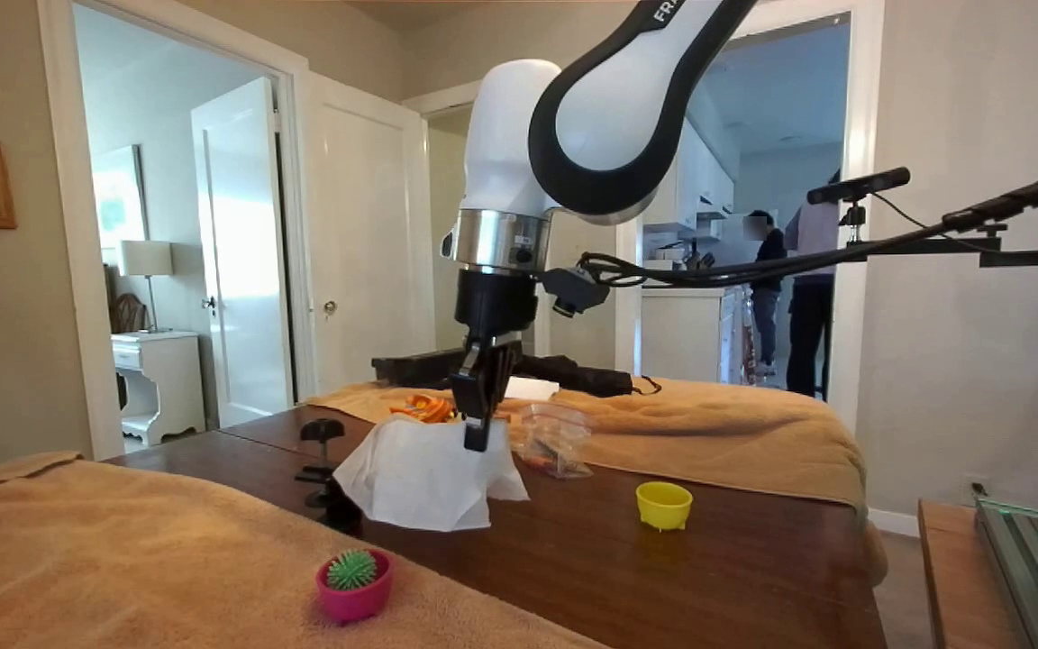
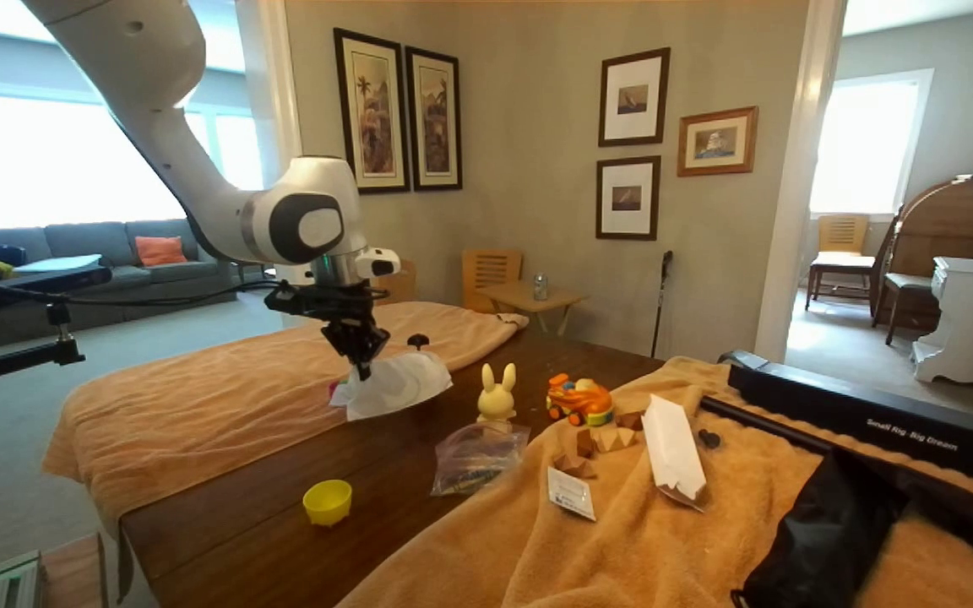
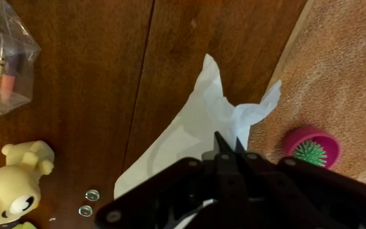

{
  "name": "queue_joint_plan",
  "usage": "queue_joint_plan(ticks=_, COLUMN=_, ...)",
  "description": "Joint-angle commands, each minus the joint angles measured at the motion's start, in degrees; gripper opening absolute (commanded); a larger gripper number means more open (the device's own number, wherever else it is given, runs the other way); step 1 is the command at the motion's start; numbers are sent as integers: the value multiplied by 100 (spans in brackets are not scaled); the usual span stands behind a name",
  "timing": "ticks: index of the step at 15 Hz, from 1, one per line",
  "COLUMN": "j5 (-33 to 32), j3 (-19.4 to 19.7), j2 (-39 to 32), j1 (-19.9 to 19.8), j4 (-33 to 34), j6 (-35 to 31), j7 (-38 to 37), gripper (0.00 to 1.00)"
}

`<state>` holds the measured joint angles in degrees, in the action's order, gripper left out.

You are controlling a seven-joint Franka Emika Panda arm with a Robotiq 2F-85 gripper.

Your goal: Use the napkin to wipe the table.

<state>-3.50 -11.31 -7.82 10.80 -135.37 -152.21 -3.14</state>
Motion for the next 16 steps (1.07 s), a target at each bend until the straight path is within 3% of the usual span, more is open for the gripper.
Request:
queue_joint_plan(ticks=1, j5=255, j3=-84, j2=-5, j1=-14, j4=-69, j6=23, j7=392, gripper=0)
queue_joint_plan(ticks=16, j5=46, j3=468, j2=-366, j1=-543, j4=-424, j6=171, j7=775, gripper=0)
